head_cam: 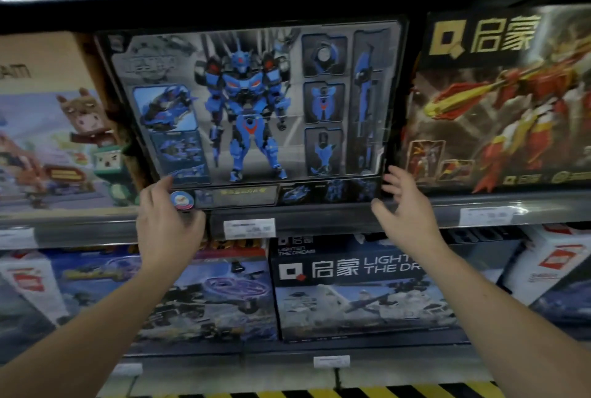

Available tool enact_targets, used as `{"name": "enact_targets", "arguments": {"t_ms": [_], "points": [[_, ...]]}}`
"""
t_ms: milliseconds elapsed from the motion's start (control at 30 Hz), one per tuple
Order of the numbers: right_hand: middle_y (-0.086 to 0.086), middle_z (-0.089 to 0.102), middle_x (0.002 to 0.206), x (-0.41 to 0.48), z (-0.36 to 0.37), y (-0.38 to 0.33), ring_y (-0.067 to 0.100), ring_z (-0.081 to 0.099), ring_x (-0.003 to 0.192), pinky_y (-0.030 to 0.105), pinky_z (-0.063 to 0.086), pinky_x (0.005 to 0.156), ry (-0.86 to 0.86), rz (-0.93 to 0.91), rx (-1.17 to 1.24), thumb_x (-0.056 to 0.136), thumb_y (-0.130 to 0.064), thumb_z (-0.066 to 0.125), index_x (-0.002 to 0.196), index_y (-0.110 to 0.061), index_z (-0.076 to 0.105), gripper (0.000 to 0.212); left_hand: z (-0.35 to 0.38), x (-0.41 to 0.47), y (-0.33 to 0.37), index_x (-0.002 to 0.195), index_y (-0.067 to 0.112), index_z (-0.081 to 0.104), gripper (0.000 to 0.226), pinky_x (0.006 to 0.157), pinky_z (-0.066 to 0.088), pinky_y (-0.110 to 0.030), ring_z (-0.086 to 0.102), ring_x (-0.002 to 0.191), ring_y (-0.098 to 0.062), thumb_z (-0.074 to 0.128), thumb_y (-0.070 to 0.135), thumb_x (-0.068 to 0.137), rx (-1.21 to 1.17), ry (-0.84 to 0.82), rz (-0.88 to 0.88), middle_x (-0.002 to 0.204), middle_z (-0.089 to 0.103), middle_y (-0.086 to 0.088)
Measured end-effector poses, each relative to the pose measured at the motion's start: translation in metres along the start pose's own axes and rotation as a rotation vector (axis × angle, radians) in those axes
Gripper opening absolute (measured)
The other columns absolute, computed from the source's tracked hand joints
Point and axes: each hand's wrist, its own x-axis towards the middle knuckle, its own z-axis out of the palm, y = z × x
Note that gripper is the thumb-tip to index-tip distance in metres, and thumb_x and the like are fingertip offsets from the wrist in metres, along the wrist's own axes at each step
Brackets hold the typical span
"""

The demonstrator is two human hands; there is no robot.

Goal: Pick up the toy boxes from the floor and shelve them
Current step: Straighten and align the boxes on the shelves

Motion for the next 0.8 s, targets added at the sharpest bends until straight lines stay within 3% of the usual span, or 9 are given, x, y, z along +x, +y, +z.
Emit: {"name": "enact_targets", "arguments": {"t_ms": [133,300,433,533,600,700,800], "points": [[-0.009,0.053,0.132,-0.006,-0.034,0.018,0.007,0.052,0.114,0.033,0.046,0.100,0.079,-0.049,-0.049,0.097,-0.024,0.059,0.147,-0.022,0.038,0.054,0.018,-0.023,0.055,0.140,0.014,0.041,0.056,0.094,0.046,-0.042,0.048,0.120,-0.023,0.066,0.013,0.090,-0.054,-0.092,0.217,0.133,0.042,-0.004],[-0.009,0.054,0.118,-0.006,-0.101,0.057,0.011,0.054,0.108,0.036,0.049,0.090,0.195,0.027,-0.020,0.098,-0.024,0.059,0.139,-0.024,0.044,0.044,0.060,-0.052,0.147,0.138,0.017,0.042,0.050,0.095,0.036,-0.023,0.044,0.121,-0.010,0.063,0.016,0.092,-0.202,-0.279,0.352,0.124,0.039,0.011],[-0.006,0.056,0.120,-0.006,-0.151,0.090,0.014,0.056,0.109,0.038,0.047,0.091,0.291,0.107,-0.022,0.095,-0.022,0.060,0.138,-0.021,0.045,0.045,0.093,-0.074,0.206,0.145,0.020,0.036,0.056,0.086,0.041,-0.022,0.039,0.098,0.008,0.061,0.019,0.094,-0.226,-0.396,0.386,0.140,0.038,0.006],[-0.005,0.053,0.122,-0.006,-0.182,0.109,0.014,0.053,0.111,0.034,0.044,0.092,0.323,0.164,-0.021,0.096,-0.021,0.060,0.141,-0.018,0.043,0.048,0.116,-0.085,0.238,0.151,0.026,0.023,0.068,0.066,0.050,-0.025,0.051,0.090,-0.001,0.060,0.024,0.095,-0.204,-0.494,0.370,0.149,0.032,0.005],[-0.004,0.052,0.124,-0.006,-0.197,0.118,0.014,0.052,0.112,0.033,0.043,0.094,0.339,0.200,-0.035,0.097,-0.021,0.059,0.142,-0.017,0.041,0.049,0.130,-0.089,0.251,0.155,0.028,0.012,0.078,0.060,0.053,-0.024,0.052,0.075,0.003,0.060,0.027,0.095,-0.191,-0.538,0.329,0.157,0.025,0.004],[0.000,0.052,0.128,-0.004,-0.212,0.127,0.017,0.051,0.115,0.037,0.043,0.098,0.361,0.261,-0.062,0.096,-0.020,0.059,0.142,-0.016,0.040,0.050,0.145,-0.091,0.263,0.158,0.022,0.000,0.088,0.053,0.040,-0.010,0.037,0.057,0.007,0.061,0.028,0.095,-0.206,-0.623,0.183,0.161,0.022,-0.001],[0.004,0.050,0.136,0.004,-0.223,0.136,0.020,0.051,0.119,0.037,0.043,0.098,0.401,0.288,-0.110,0.093,-0.019,0.060,0.144,-0.013,0.036,0.057,0.158,-0.084,0.267,0.157,0.020,-0.008,0.094,0.048,0.037,-0.014,0.045,0.055,-0.002,0.061,0.029,0.094,-0.272,-0.670,0.049,0.157,0.032,-0.009]]}}
